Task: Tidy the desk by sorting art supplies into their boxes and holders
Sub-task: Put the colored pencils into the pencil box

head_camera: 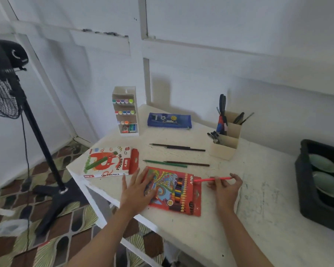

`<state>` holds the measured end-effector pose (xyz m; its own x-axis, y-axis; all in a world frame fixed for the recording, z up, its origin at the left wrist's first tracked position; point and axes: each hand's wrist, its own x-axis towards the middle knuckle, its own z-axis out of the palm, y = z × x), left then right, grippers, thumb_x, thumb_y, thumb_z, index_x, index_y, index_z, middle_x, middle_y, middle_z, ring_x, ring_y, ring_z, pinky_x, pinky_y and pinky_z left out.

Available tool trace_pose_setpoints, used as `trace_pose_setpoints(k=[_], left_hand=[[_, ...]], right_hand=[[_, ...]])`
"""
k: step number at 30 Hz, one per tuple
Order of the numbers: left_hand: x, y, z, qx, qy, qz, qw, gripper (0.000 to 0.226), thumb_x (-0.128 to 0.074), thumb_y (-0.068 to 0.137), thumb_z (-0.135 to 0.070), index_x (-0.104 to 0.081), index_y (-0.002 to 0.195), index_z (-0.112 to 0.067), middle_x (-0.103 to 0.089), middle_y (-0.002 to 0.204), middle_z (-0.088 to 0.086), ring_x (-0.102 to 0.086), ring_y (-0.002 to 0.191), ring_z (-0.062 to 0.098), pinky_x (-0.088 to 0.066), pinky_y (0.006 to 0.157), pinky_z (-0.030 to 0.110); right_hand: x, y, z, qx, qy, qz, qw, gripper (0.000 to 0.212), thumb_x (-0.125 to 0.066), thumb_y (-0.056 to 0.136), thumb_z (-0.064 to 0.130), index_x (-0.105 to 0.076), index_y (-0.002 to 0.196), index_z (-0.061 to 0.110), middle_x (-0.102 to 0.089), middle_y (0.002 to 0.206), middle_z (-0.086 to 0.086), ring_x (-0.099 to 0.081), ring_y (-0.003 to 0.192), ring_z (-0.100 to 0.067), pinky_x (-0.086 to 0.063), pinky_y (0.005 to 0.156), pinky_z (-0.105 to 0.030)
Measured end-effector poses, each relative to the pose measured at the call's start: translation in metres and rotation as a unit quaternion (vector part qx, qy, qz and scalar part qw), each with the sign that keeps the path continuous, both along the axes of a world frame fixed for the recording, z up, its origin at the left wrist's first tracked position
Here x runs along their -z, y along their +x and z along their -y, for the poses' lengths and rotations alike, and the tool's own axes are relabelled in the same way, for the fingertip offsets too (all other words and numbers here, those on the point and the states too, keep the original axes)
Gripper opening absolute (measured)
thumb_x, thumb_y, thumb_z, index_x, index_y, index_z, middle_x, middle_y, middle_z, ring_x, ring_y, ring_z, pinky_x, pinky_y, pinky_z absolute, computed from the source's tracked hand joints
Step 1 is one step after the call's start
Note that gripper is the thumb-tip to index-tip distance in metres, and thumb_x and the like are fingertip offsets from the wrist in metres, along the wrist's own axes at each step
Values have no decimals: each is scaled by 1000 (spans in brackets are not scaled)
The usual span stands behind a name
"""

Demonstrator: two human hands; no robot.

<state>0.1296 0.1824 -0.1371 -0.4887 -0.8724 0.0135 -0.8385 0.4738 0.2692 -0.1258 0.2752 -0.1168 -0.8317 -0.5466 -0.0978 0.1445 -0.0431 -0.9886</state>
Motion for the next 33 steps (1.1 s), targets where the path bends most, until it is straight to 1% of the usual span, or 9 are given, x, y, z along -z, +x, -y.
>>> trace_pose_setpoints(k=[2, 6, 9, 16, 19, 22, 25, 29, 33], left_hand=[[-1, -1, 0, 0, 1, -1, 1000, 96, 20, 64, -84, -2, 148, -43, 9, 156, -18, 12, 145, 10, 13, 113, 50], [-3, 1, 3, 10, 28, 12, 999, 106, 26, 55, -86, 2, 148, -42, 12, 157, -16, 12, 145, 11, 10, 114, 50], [-5, 1, 6, 21, 51, 5, 998, 101, 10, 61, -86, 0, 149, -39, 11, 158, -14, 12, 145, 13, 9, 114, 51], [-4, 2, 7, 34, 48, -3, 998, 87, -1, 72, -74, -6, 150, -36, 5, 159, -10, 7, 146, 16, 3, 114, 53], [-3, 2, 7, 36, 51, -2, 998, 84, -5, 75, -72, -7, 150, -35, 4, 159, -9, 7, 146, 17, 2, 114, 54], [-5, 2, 7, 40, 53, -5, 998, 87, -1, 71, -74, -6, 150, -36, 4, 159, -8, 6, 146, 18, 3, 114, 54], [-6, 3, 7, 44, 57, 1, 997, 70, -19, 89, -66, -6, 150, -35, 4, 159, -7, 5, 146, 19, 2, 115, 55], [-6, 4, 6, 46, 53, 2, 998, 69, -19, 89, -64, -7, 150, -34, 3, 159, -7, 4, 146, 19, 1, 114, 55], [-7, 4, 5, 46, 57, -2, 997, 70, -19, 88, -65, -8, 150, -34, 3, 159, -7, 5, 146, 19, 1, 114, 55]], right_hand=[[-1, 0, 2, 11, 8, -22, 1000, 12, -43, 98, 4, -44, 108, 8, -65, 80, -17, -65, 51, -8, -53, 53, -16], [1, -3, 2, -2, 20, -25, 999, 11, -44, 96, -1, -55, 99, -1, -61, 89, -21, -65, 52, -4, -52, 54, -12], [1, -8, 0, -61, 27, -14, 998, 10, -47, 95, -3, -55, 100, -2, -62, 88, -21, -67, 56, -6, -54, 58, -14], [-5, 4, 0, -210, 191, -182, 941, 6, -62, 87, 1, -63, 90, 5, -64, 79, -11, -61, 59, -1, -47, 55, -10], [-2, 12, 2, -205, 226, -226, 925, 5, -70, 83, 13, -70, 86, 16, -65, 87, -7, -58, 78, -15, -43, 63, -14], [1, 20, 5, -190, 259, -259, 911, 12, -72, 82, 21, -73, 92, 16, -58, 82, -1, -52, 80, -16, -37, 62, -14], [-1, 25, 6, -181, 264, -254, 913, 16, -69, 84, 16, -73, 98, 10, -59, 82, 5, -54, 82, -14, -39, 63, -16], [-3, 27, 6, -179, 273, -240, 914, 17, -64, 87, 9, -72, 102, 10, -57, 81, 8, -57, 87, -18, -45, 75, -25], [-2, 29, 10, -136, 283, -221, 923, 7, -68, 84, 11, -73, 87, 15, -62, 79, -1, -58, 79, -19, -45, 62, -22]])
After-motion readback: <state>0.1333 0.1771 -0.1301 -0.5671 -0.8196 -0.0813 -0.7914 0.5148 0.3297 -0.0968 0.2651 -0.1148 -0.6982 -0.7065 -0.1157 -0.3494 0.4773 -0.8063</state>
